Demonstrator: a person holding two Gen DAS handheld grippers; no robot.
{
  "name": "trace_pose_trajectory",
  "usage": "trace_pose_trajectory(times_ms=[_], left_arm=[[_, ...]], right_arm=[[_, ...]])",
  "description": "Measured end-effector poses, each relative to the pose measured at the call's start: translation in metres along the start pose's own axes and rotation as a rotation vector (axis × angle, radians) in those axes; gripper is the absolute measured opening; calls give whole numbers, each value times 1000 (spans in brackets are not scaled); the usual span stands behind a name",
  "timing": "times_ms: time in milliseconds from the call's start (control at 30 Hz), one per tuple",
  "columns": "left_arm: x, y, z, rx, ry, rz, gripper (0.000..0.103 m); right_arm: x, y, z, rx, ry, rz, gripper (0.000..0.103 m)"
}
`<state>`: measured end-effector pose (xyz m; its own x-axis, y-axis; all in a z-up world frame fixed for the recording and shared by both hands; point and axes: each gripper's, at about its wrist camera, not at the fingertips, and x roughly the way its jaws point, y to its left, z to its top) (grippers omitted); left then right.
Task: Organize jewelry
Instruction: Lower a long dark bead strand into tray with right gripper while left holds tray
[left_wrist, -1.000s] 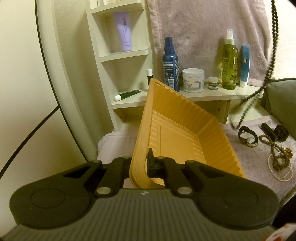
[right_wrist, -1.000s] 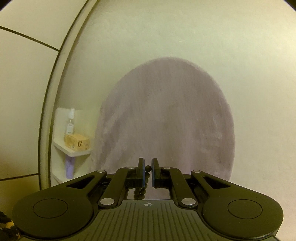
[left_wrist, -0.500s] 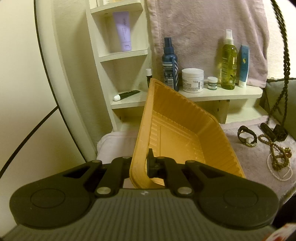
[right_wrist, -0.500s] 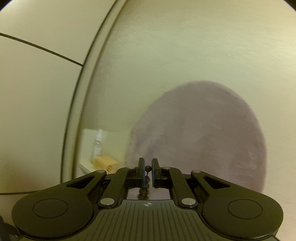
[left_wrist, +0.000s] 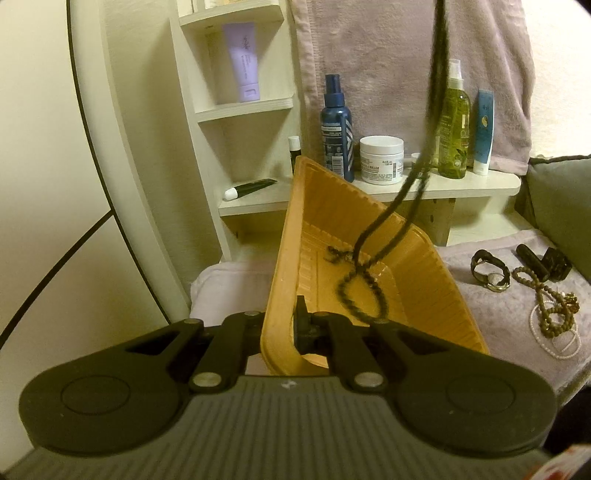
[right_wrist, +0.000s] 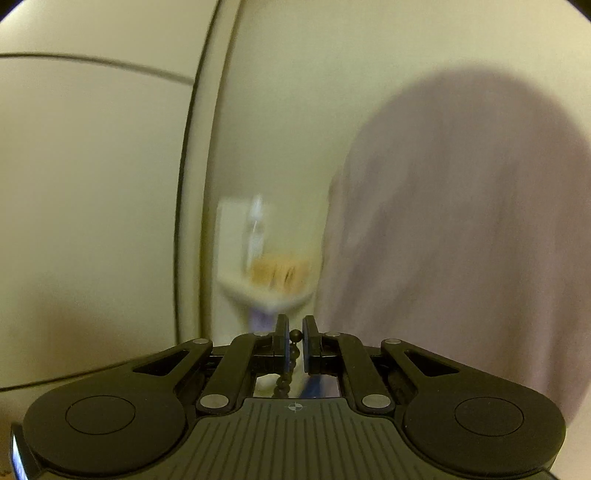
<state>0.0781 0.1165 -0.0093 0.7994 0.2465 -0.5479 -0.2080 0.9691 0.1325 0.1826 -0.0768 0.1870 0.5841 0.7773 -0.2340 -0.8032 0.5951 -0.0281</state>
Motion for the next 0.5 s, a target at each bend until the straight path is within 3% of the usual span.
trace_pose_trajectory(times_ms=[267, 500], left_arm=[[0, 1, -2, -8, 3, 2, 5], [1, 2, -2, -10, 5, -1, 5]], right_arm=[[57, 15, -64, 67, 240, 127, 7], [72, 7, -113, 158, 375, 148, 7]])
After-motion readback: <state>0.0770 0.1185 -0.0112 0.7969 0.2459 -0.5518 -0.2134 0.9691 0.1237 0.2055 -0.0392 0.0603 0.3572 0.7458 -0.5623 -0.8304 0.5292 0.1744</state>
